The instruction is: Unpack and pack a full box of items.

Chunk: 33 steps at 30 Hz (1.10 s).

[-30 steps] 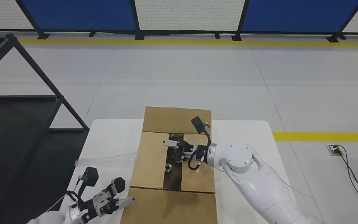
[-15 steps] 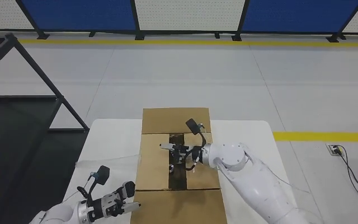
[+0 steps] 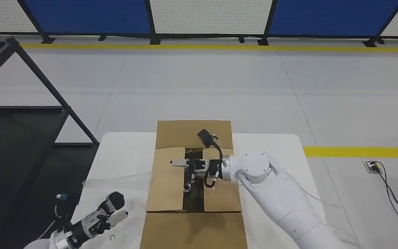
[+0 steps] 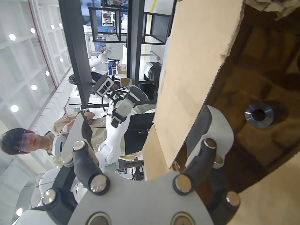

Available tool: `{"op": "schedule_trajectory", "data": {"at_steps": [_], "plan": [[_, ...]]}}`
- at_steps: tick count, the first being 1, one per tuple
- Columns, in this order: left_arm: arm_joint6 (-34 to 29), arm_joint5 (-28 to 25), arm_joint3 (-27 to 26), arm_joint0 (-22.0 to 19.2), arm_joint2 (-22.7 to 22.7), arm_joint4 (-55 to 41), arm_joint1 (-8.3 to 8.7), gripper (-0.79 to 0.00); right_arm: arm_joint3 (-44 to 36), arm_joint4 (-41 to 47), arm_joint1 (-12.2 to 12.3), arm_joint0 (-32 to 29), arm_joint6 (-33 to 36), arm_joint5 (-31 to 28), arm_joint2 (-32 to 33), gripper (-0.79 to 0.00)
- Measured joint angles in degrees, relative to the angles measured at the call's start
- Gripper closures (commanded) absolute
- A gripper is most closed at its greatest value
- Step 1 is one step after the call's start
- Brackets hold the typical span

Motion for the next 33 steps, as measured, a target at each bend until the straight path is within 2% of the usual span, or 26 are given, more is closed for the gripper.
{"op": "schedule_trajectory", "data": {"at_steps": [8,14,22,28,33], "plan": [[2.8,0.0,-1.5,1.7,-1.5,0.5,0.08,-0.785,1.5,7.1,-1.2,1.5,2.6,-3.2,1.3,-0.785],[8.4,4.2,-4.1,3.3,-3.8,8.3,-0.18,-0.785,2.0,10.7,-3.0,2.9,0.9,-4.5,-0.2,-0.785],[18.3,9.9,-13.6,8.4,-3.9,24.4,-1.09,-0.785,4.8,13.9,-7.1,6.9,0.1,-5.6,-5.4,-0.785],[23.0,13.2,-17.9,11.4,-3.6,28.4,-1.65,-0.785,8.3,15.0,-10.7,10.1,-0.6,-7.4,-9.3,-0.785],[25.5,17.2,-18.7,11.4,-1.8,30.1,-2.14,-0.785,12.3,15.9,-13.5,12.1,0.1,-8.5,-11.6,-0.785]]}}
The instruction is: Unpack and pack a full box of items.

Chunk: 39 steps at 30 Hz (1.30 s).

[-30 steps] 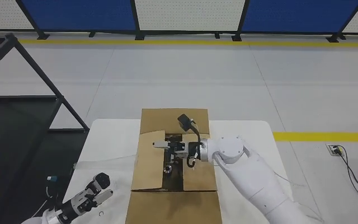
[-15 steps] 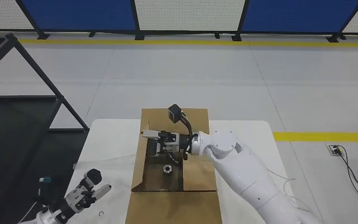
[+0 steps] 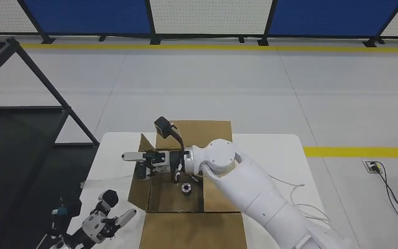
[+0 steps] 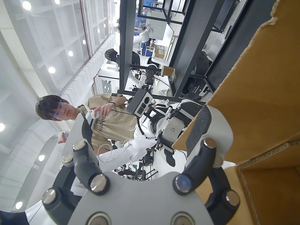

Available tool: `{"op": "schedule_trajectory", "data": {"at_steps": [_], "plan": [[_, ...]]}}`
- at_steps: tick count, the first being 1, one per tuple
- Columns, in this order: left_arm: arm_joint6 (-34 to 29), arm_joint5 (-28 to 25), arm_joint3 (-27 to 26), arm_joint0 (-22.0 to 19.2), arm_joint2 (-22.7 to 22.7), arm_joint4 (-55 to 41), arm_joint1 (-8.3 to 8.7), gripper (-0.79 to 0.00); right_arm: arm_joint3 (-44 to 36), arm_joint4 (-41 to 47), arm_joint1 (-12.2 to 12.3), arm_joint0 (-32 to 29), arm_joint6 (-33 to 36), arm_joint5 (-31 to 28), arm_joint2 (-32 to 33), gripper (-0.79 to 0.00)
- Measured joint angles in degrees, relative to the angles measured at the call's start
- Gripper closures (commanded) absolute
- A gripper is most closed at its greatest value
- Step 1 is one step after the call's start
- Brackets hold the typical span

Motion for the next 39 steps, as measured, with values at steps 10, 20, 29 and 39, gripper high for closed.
{"op": "schedule_trajectory", "data": {"at_steps": [10,20,29,39], "plan": [[2.6,9.2,1.8,-2.7,2.9,-0.8,-0.88,-0.785,6.4,1.0,-3.2,1.8,3.3,-3.2,-0.7,-0.785],[0.6,9.4,3.8,-0.2,-0.8,-5.3,-1.03,-0.785,8.7,-0.7,-3.1,2.0,2.8,-8.6,2.5,-0.785],[-4.6,11.3,7.6,-1.1,-1.1,-4.9,-0.99,-0.785,6.0,-4.1,0.5,-0.6,2.6,-13.2,9.3,-0.785],[-8.4,12.5,13.5,-5.3,1.8,-2.5,-1.06,-0.785,-1.8,-9.1,4.8,-6.5,1.6,-11.2,17.0,-0.785]]}}
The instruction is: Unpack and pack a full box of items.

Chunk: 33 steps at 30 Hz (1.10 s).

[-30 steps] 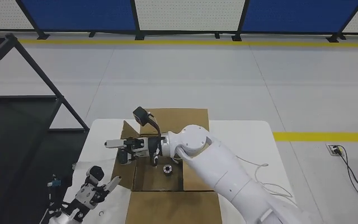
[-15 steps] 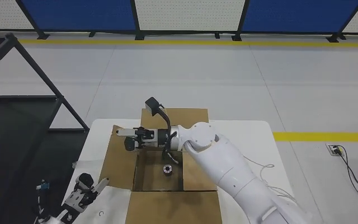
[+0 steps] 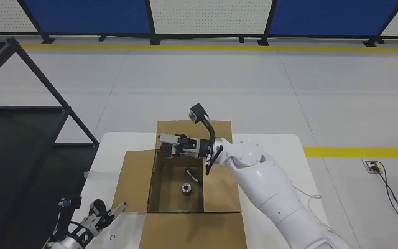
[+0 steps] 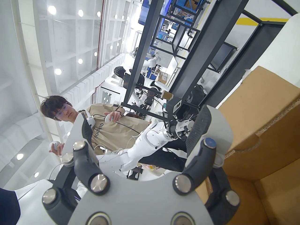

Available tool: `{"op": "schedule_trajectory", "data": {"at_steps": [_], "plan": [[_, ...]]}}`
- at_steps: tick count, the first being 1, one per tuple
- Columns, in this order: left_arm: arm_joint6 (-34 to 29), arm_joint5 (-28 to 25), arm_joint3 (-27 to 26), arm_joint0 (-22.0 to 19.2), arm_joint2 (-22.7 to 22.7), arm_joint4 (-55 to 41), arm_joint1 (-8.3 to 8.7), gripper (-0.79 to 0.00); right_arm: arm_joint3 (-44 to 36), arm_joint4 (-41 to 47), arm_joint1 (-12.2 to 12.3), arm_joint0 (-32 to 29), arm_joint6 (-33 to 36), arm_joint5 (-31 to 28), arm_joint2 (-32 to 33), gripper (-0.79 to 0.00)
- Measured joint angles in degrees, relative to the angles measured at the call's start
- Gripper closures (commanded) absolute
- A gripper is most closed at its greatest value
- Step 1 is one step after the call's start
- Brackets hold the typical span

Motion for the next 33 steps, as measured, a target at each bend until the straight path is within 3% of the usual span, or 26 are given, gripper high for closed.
{"op": "schedule_trajectory", "data": {"at_steps": [8,24,33], "plan": [[-0.1,-0.4,-0.2,-0.4,-1.0,0.4,0.03,-0.785,-7.1,-2.9,2.4,-4.8,-0.2,3.1,4.7,-0.785],[-0.3,-4.1,-11.5,4.4,-11.7,-5.7,0.33,-0.785,-13.6,-6.4,5.2,-9.5,4.3,4.0,10.1,-0.785],[-7.2,-7.7,-16.9,2.3,-18.3,-15.8,1.07,-0.785,-18.7,-7.5,7.5,-14.0,7.1,2.7,15.5,-0.785]]}}
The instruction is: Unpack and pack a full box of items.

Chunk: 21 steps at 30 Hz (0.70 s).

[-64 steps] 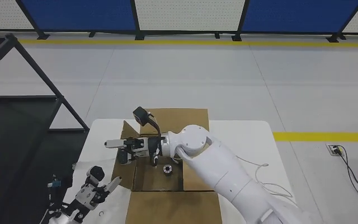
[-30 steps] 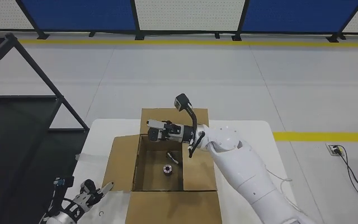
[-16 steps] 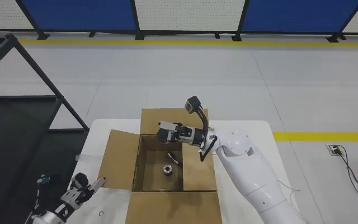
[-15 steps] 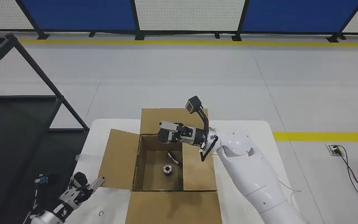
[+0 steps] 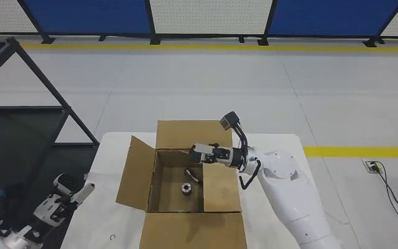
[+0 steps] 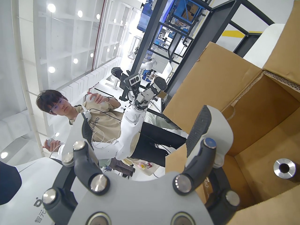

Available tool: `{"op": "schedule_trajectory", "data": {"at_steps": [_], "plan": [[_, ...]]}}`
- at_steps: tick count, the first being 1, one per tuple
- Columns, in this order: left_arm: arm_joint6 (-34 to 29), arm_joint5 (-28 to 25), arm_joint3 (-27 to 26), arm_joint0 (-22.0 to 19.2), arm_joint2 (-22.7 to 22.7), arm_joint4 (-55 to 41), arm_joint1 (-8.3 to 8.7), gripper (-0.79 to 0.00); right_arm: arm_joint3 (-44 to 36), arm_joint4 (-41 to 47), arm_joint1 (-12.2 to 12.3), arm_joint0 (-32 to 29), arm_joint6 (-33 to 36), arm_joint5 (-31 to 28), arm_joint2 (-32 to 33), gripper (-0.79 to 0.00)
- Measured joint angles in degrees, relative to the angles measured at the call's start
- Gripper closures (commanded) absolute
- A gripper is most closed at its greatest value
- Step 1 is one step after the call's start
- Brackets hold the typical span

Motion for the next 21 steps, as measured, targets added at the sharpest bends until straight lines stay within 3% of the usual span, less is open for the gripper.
{"op": "schedule_trajectory", "data": {"at_steps": [5,8,13,21], "plan": [[-6.9,-0.4,-1.1,-4.5,1.3,-7.8,0.76,-0.785,-2.9,-0.4,1.3,-3.0,1.2,-0.6,3.2,-0.785],[-13.5,0.6,-1.1,-8.8,4.3,-13.8,1.46,-0.785,-5.7,-0.4,2.2,-5.9,2.8,-3.1,5.8,-0.785],[-23.9,2.9,1.5,-19.1,12.3,-20.5,2.47,-0.785,-11.6,-1.1,4.0,-11.9,4.6,-5.7,11.0,-0.785],[-30.9,8.7,6.0,-33.6,28.4,-25.1,2.31,-0.785,-18.0,-3.3,6.1,-20.1,2.3,-4.3,17.3,-0.785]]}}
